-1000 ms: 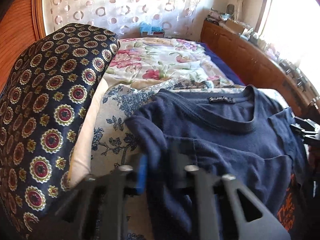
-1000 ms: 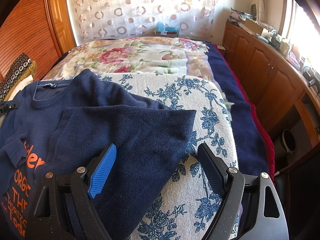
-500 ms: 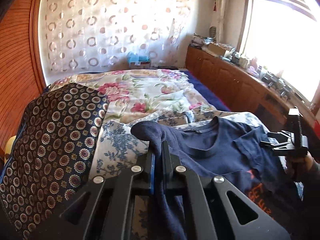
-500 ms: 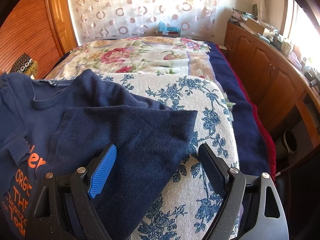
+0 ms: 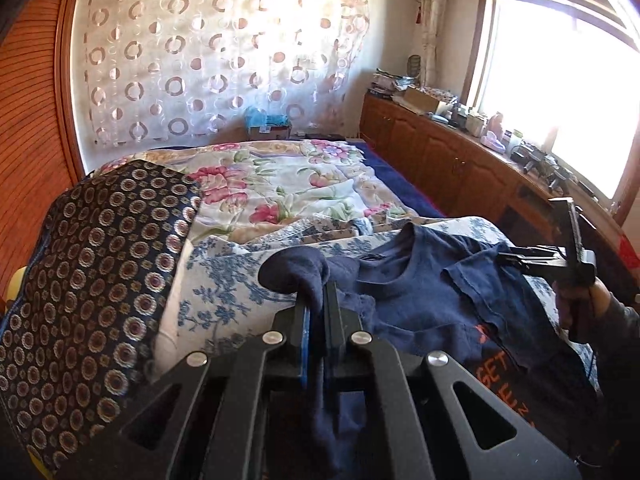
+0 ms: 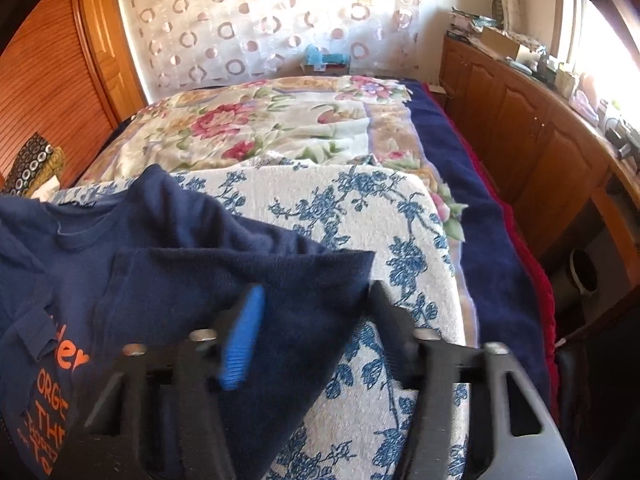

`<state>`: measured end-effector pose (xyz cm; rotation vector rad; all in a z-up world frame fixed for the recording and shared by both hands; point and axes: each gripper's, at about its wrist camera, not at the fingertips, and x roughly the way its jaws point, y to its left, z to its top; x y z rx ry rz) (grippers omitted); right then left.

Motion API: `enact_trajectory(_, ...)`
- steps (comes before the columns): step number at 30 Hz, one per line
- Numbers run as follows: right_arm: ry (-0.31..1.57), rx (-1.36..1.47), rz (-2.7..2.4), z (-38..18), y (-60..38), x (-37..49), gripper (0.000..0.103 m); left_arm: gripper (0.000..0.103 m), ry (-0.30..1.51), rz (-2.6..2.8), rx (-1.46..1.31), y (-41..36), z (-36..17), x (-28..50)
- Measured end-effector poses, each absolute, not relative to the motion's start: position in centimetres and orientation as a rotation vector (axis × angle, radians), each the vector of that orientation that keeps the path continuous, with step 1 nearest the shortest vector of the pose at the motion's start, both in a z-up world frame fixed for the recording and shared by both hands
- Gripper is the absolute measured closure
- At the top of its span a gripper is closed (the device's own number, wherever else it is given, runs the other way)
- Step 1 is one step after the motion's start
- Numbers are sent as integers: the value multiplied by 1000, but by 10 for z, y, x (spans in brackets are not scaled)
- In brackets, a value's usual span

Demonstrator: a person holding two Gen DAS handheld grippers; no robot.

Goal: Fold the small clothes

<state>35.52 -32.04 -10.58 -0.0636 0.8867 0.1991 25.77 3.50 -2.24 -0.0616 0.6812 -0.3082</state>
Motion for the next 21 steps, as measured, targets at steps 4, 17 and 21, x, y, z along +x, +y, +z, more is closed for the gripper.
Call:
enact_trajectory(4,891,-51,218,-105,-321,356,96,101,662,-331,-55,26,-16,246)
enact_trajectory(17,706,-19,377,-40,-304,282,99,101,551,-308,-66,43,22,172)
enact_trajectory(21,657,-35,401,-19,-305,243,99,101,515,-291,-72,55,27,139)
